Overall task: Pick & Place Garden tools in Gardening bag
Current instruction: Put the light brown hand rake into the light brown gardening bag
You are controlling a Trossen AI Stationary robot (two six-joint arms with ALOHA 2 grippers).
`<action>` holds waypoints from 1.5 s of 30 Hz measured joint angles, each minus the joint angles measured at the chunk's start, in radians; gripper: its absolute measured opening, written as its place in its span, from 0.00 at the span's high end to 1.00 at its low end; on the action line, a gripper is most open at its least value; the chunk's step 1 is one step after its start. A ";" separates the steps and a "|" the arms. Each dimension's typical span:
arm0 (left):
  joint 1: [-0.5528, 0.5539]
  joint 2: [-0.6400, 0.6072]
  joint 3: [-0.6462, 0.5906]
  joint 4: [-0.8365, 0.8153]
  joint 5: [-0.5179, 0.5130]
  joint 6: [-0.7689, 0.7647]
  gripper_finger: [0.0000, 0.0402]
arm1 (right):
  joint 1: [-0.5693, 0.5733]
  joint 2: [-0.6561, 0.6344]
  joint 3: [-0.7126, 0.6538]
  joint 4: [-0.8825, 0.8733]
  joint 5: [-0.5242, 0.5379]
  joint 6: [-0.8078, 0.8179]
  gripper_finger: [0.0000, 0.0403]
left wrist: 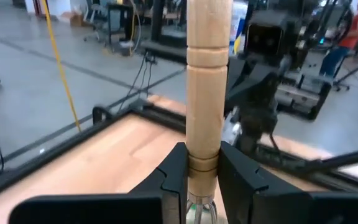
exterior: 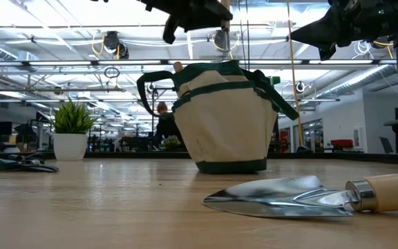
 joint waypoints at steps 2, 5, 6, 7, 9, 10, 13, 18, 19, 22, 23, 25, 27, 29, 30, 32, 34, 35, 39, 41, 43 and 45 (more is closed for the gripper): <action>0.000 0.000 0.000 -0.053 -0.007 -0.023 0.85 | 0.000 0.000 0.000 0.000 0.000 0.000 1.00; -0.002 0.001 0.000 -0.114 -0.047 -0.051 0.85 | 0.000 0.000 0.000 0.000 0.000 0.000 1.00; -0.002 0.001 0.000 -0.124 -0.054 -0.060 0.85 | 0.000 0.000 0.000 0.000 0.000 0.000 1.00; -0.002 0.000 0.000 -0.131 -0.055 -0.072 0.85 | 0.000 0.000 0.000 0.000 0.000 0.000 1.00; -0.002 0.006 0.000 -0.130 -0.054 -0.078 0.85 | 0.000 0.000 0.000 0.000 0.000 0.000 1.00; -0.002 0.016 0.000 -0.114 -0.055 -0.078 0.85 | 0.000 0.000 0.000 0.000 0.000 0.000 1.00; -0.003 0.038 0.000 -0.103 -0.049 -0.081 0.85 | 0.000 0.000 0.000 0.000 0.000 0.000 1.00; -0.006 0.081 0.000 -0.095 -0.045 -0.102 0.85 | 0.000 0.000 0.000 0.000 0.000 0.000 1.00; -0.006 0.081 0.000 -0.092 -0.049 -0.098 0.85 | 0.000 0.000 0.000 0.000 0.000 0.000 1.00; -0.006 0.078 0.000 -0.088 -0.056 -0.074 0.85 | 0.000 0.000 0.000 0.000 0.000 0.000 1.00; -0.006 0.078 0.000 -0.091 -0.062 -0.070 0.85 | 0.000 0.000 0.000 0.000 0.000 0.000 1.00; -0.003 0.079 0.000 -0.105 -0.076 -0.067 0.85 | 0.000 0.000 0.000 0.000 0.000 0.000 1.00; 0.002 0.079 0.000 -0.128 -0.079 -0.076 0.85 | 0.000 0.000 0.000 0.000 -0.001 0.000 1.00; 0.004 0.079 0.000 -0.154 -0.081 -0.088 0.85 | 0.000 0.000 0.000 0.000 -0.001 0.000 1.00; 0.005 0.079 0.000 -0.160 -0.083 -0.093 0.85 | 0.000 0.000 0.000 0.000 -0.001 0.000 1.00; 0.007 0.079 0.000 -0.159 -0.084 -0.097 0.85 | 0.000 0.000 0.000 0.000 -0.001 0.000 1.00; 0.009 0.090 0.000 -0.152 -0.088 -0.102 0.85 | 0.000 0.000 0.000 0.000 -0.001 0.000 1.00; 0.010 0.096 0.000 -0.152 -0.095 -0.105 0.85 | 0.000 0.000 0.000 0.000 -0.001 0.000 1.00; 0.015 0.106 -0.001 -0.153 -0.116 -0.140 0.85 | 0.000 0.000 0.000 0.000 -0.001 0.000 1.00; 0.017 0.114 0.002 -0.146 -0.124 -0.174 0.85 | 0.000 0.000 0.000 0.001 -0.001 0.000 1.00; 0.017 0.119 -0.002 -0.160 -0.129 -0.201 0.85 | 0.000 0.000 0.000 0.001 -0.003 0.000 1.00; 0.017 0.124 -0.001 -0.149 -0.132 -0.232 0.85 | 0.000 0.000 0.000 0.001 -0.004 0.000 1.00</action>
